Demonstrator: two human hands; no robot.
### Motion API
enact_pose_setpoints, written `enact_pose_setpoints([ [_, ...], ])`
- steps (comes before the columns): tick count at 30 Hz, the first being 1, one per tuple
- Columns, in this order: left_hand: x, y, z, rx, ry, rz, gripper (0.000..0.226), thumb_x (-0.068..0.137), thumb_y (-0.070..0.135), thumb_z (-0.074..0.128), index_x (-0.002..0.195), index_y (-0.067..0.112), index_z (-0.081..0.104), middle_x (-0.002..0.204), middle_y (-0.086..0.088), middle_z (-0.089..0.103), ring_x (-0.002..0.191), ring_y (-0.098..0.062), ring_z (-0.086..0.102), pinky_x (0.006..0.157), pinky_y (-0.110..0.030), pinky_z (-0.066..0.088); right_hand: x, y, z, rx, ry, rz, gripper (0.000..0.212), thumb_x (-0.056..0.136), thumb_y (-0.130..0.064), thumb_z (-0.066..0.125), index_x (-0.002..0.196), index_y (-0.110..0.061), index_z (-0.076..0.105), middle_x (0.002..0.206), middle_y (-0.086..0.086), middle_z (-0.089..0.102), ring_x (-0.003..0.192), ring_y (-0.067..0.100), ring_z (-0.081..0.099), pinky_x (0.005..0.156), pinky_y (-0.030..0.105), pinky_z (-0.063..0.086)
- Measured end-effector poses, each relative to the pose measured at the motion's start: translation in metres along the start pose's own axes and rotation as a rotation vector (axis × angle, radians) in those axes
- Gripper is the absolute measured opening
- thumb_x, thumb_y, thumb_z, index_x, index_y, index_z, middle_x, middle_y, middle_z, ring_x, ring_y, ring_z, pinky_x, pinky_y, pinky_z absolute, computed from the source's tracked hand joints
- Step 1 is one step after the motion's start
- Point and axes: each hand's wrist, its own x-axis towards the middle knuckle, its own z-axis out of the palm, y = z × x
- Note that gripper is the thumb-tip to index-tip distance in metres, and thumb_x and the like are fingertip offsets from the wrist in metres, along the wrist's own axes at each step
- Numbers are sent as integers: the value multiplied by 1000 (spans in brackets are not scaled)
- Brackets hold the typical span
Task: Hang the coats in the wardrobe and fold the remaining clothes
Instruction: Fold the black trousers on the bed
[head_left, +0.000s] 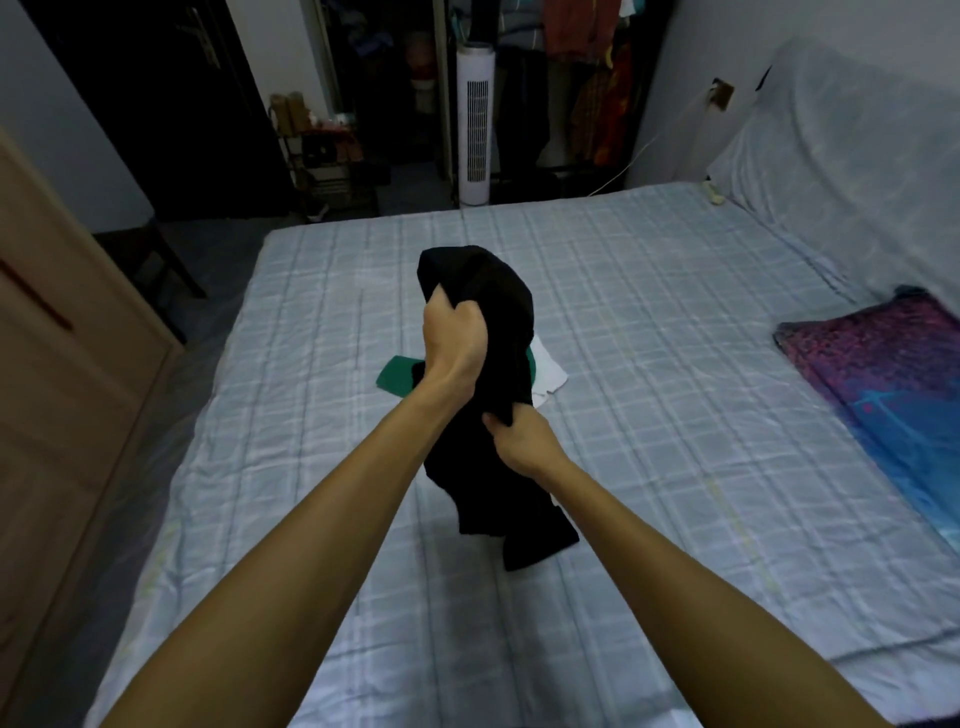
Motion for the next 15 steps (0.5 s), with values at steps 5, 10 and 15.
enact_pose_setpoints([
  [5,9,-36,-32,415,-356,28,64,85,17,55,145,19,32,132,-4,52,114,-14,52,94,-29,45,3,-2,-24,422,67,168,33,97,-31,47,118,-8,58,96,7,65,84,22,62,68,32,50],
  [10,-22,-119,-81,777,-482,-62,78,80,25,55,148,17,19,142,-11,37,127,-29,42,100,-33,38,7,-14,-44,637,171,253,42,96,-35,51,125,-5,56,112,11,65,98,27,64,89,43,53],
  [15,-67,-170,-78,659,-632,50,85,70,22,75,136,37,22,130,14,41,112,-2,48,95,-17,40,1,-19,-56,685,109,271,25,96,-30,52,96,-7,63,84,9,69,73,23,67,62,30,54],
])
